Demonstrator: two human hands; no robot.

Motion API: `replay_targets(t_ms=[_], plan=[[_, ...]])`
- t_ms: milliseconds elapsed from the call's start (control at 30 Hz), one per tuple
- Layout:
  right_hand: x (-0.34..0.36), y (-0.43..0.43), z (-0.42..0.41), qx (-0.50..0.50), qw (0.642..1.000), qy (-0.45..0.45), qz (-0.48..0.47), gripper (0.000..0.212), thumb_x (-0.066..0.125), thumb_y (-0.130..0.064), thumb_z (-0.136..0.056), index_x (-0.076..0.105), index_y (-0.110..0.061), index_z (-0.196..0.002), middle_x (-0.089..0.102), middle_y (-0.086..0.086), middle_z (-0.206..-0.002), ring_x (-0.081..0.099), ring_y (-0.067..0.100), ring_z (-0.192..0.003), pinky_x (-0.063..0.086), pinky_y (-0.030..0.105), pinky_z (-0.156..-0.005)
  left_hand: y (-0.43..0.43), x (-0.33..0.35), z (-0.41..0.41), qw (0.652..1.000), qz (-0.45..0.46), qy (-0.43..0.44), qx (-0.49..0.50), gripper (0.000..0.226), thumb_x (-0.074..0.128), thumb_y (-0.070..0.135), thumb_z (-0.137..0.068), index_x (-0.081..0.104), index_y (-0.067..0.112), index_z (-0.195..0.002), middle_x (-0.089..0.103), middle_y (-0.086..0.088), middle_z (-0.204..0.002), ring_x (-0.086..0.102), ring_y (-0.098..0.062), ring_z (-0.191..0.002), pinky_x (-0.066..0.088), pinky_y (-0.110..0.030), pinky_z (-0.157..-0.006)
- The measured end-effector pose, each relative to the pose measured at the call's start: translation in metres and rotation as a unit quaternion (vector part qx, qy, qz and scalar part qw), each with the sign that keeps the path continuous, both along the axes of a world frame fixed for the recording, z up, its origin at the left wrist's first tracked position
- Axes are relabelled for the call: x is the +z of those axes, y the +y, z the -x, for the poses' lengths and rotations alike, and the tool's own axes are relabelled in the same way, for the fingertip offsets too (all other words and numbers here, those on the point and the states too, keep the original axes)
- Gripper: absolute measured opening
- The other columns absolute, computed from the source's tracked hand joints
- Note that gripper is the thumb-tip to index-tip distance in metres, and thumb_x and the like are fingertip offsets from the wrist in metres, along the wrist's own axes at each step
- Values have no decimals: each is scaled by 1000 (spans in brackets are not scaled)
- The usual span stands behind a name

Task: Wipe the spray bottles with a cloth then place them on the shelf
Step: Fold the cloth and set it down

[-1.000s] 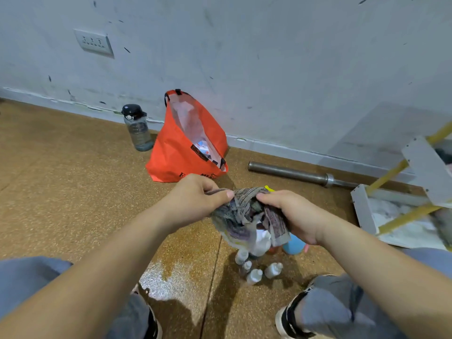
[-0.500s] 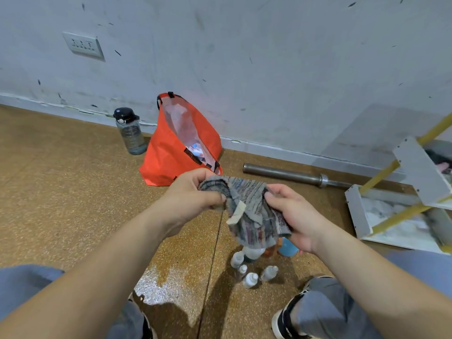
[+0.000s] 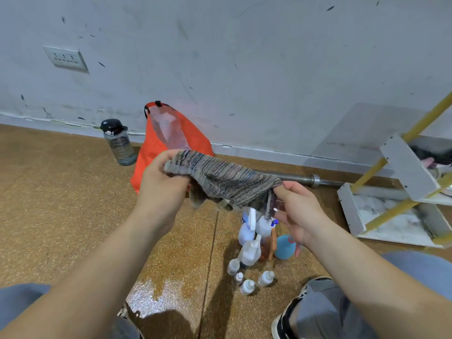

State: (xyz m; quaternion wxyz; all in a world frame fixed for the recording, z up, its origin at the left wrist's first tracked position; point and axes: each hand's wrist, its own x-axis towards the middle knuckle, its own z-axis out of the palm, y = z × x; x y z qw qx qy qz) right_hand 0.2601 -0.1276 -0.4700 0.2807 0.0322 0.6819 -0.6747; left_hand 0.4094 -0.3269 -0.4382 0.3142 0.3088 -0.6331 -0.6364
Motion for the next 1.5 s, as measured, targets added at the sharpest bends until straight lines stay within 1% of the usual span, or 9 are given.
replay_targets(t_ms=[100, 200, 333, 467, 833, 933, 1033, 1267, 1500], plan=[[15, 8, 11, 7, 998, 20, -55, 16, 65, -10, -97, 69, -19, -85, 61, 1, -72, 48, 14, -58, 41, 23, -43, 8, 6, 10, 995, -47, -7, -89, 24, 53, -10, -97, 72, 5, -99, 73, -22, -88, 67, -35, -74, 53, -44, -68], [32, 15, 28, 38, 993, 28, -109, 17, 57, -12, -99, 66, -21, -88, 61, 2, -82, 52, 16, -72, 44, 28, -56, 26, 8, 23, 986, -25, -56, -153, 19, 56, 6, -93, 73, 16, -90, 75, -27, -92, 70, -54, -86, 56, -64, -84], [51, 33, 53, 20, 988, 52, -141, 11, 57, -19, -97, 65, -18, -89, 63, 3, -92, 54, 21, -87, 45, 38, -82, 49, 3, 48, 969, -32, -146, -198, 24, 45, 35, -103, 69, 29, -106, 80, -7, -104, 78, -29, -91, 61, -52, -91], [54, 64, 83, -7, 994, -41, -102, 28, 44, -29, -103, 67, -17, -93, 72, 4, -85, 67, 26, -78, 59, 44, -84, 84, 6, 81, 945, -48, -170, -274, 32, 35, 12, -110, 62, 19, -126, 80, -15, -102, 79, -38, -86, 63, -53, -84], [32, 121, 166, -13, 988, -6, -154, 28, 59, -41, -91, 71, -16, -95, 75, 7, -92, 70, 29, -84, 57, 38, -74, 202, -12, 236, 878, -217, -202, -375, 27, 56, -1, -82, 64, 14, -103, 73, 2, -77, 72, -13, -73, 57, -48, -98], [34, 153, 195, 29, 991, -22, -131, 61, 39, -60, -104, 76, -12, -100, 76, 8, -96, 70, 26, -91, 59, 48, -91, 226, -29, 278, 891, -169, -224, -357, 34, 76, 23, -84, 68, 22, -117, 80, 3, -105, 76, -15, -99, 57, -40, -83], [28, 180, 221, 42, 995, -58, -68, 77, 25, -64, -106, 78, -9, -109, 76, 15, -111, 69, 31, -106, 57, 55, -97, 245, -46, 319, 917, -166, -215, -294, 31, 77, 24, -91, 66, 20, -120, 79, -4, -108, 77, -18, -91, 62, -34, -66], [-4, 218, 260, -237, 959, 35, -153, 36, 42, -34, -105, 65, -13, -87, 61, 7, -87, 57, 23, -77, 54, 43, -77, 286, -35, 407, 938, -147, -180, -257, 19, 50, 4, -102, 63, 17, -96, 73, -15, -106, 74, -29, -92, 65, -51, -78], [-44, 229, 272, -177, 972, -94, -124, 8, 50, -15, -96, 57, -20, -95, 60, 12, -93, 56, 28, -79, 46, 39, -69, 333, 10, 491, 914, -239, -90, -314, 23, 59, 0, -94, 61, 5, -117, 70, -23, -112, 73, -37, -99, 64, -55, -79]])
